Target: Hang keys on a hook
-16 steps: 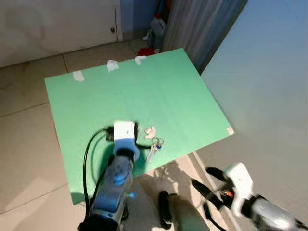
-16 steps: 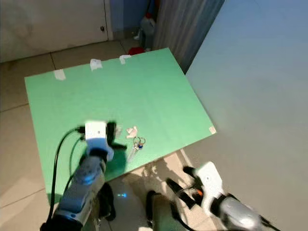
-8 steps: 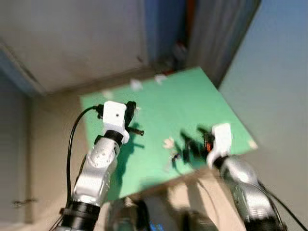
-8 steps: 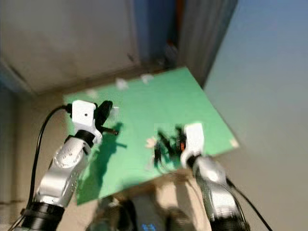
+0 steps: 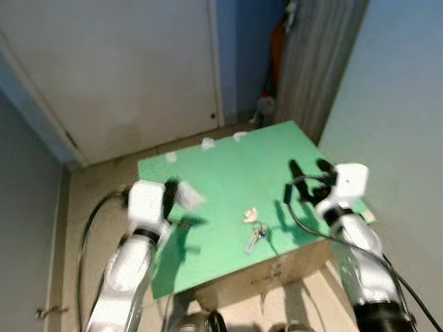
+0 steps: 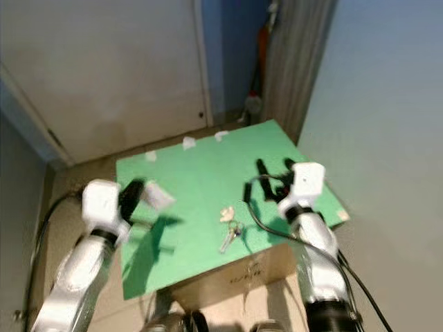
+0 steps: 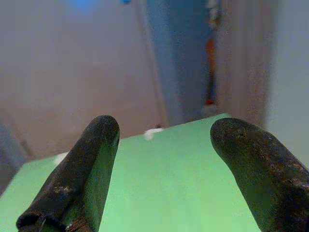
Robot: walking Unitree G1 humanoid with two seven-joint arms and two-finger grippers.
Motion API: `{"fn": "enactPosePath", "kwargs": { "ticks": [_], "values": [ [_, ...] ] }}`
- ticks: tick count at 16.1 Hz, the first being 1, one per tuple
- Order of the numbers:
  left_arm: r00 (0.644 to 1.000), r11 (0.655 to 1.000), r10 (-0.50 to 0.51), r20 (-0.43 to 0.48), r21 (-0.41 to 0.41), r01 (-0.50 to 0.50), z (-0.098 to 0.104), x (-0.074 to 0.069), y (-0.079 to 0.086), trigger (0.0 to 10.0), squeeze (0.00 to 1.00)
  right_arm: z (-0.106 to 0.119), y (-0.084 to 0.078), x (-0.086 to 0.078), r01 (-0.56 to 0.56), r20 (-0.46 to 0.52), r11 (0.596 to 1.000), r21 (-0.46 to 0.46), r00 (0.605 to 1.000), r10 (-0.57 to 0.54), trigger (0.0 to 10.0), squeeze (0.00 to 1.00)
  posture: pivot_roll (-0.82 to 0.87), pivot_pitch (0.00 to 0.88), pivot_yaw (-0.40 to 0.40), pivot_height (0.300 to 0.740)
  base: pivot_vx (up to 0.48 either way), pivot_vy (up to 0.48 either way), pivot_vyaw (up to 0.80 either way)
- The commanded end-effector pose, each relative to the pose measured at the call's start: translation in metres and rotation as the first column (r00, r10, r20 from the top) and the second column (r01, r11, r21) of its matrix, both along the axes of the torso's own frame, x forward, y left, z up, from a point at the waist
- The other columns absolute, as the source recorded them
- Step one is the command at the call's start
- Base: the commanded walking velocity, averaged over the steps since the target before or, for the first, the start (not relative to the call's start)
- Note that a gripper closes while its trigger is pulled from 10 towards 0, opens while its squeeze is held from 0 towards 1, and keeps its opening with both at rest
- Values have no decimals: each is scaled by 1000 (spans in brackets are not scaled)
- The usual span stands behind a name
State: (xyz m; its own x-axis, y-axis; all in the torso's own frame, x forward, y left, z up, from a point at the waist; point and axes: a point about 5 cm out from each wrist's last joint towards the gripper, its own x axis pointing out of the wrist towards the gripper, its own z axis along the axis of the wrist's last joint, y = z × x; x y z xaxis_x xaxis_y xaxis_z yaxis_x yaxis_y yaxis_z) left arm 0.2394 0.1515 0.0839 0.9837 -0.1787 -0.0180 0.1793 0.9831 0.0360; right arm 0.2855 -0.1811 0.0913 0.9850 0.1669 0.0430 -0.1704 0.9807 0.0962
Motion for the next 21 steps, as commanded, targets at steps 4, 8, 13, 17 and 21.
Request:
{"fn": "enactPosePath", "kwargs": {
  "ticks": [4, 8, 13, 17, 21],
  "values": [
    [998, 997, 52, -46, 67, -49, -26, -39, 14, 0, 0, -23, -24, -45, 16, -49, 998, -53, 999, -19, 10000, 0, -217, 0, 108, 740, 0, 0, 0],
    [997, 999, -16, -78, -47, 12, -31, -12, 0, 0, 0, -28, 1, -44, -59, -61, 998, -32, 997, 57, 10000, 0, -229, 0, 106, 740, 0, 0, 0],
    [998, 998, -40, -43, -58, 37, -21, -1, -8, 0, 0, -32, 12, -44, -90, -74, 996, -18, 993, 88, 10000, 0, -242, 0, 112, 740, 0, 0, 0],
    [997, 996, -64, -43, -57, 62, -20, -1, -15, 0, 0, -36, 16, -44, -108, -93, 994, -27, 990, 105, 10000, 0, -252, 0, 115, 740, 0, 0, 0],
    [994, 994, -109, -30, -29, 108, -15, 4, -19, 0, 0, -41, 22, -41, -113, -137, 994, -10, 984, 111, 10000, 0, -245, 0, 125, 740, 0, 0, -273]
  ]
}}
